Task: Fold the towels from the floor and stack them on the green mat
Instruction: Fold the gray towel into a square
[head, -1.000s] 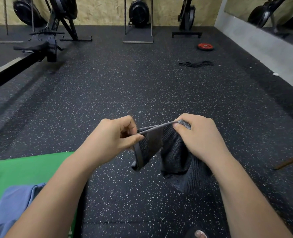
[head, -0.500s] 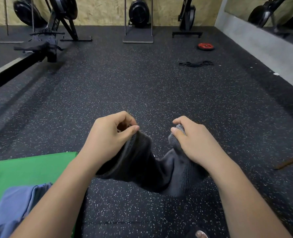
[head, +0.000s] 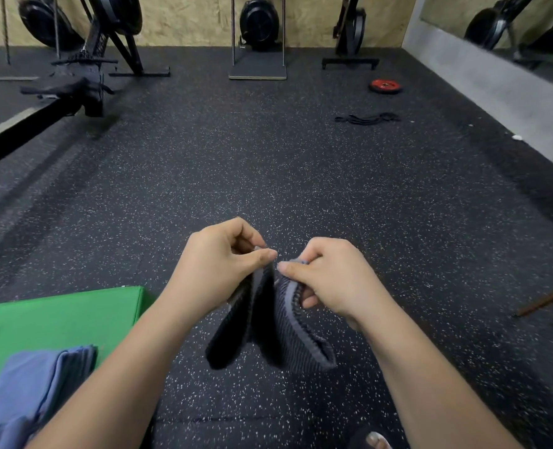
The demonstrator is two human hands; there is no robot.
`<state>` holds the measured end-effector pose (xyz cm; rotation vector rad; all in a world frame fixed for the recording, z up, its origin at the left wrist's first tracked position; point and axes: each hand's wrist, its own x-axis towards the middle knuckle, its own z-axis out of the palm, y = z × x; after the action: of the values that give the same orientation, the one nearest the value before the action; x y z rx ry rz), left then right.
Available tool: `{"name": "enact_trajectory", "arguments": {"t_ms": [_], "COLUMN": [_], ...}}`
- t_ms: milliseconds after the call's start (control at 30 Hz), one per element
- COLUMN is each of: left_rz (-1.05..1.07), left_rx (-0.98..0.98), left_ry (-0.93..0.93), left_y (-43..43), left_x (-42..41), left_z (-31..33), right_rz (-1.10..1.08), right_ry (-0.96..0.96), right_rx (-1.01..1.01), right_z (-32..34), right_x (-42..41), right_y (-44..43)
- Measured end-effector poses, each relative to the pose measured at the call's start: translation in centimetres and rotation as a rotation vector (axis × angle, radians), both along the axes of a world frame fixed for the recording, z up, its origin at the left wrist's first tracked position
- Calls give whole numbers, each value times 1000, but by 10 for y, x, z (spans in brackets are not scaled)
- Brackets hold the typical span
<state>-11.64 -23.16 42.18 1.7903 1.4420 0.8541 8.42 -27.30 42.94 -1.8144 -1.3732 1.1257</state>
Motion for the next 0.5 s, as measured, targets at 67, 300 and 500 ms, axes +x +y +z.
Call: {"name": "enact_trajectory", "arguments": {"t_ms": [67,300,500], "left_rz": [-27,-89,-39], "left_rx": [-34,-55,34], "left_ry": [-48,-90,-14], "left_y": [0,-4,-5], "left_x": [3,6,6], "left_z": [-1,-3,0], "right_rz": [-58,-11,33], "right_ry": [112,314,437], "right_rx": [26,-27,-44], "right_z": [-1,-2,2], "right_x": [-3,-5,-7], "right_y": [1,1,-3]}}
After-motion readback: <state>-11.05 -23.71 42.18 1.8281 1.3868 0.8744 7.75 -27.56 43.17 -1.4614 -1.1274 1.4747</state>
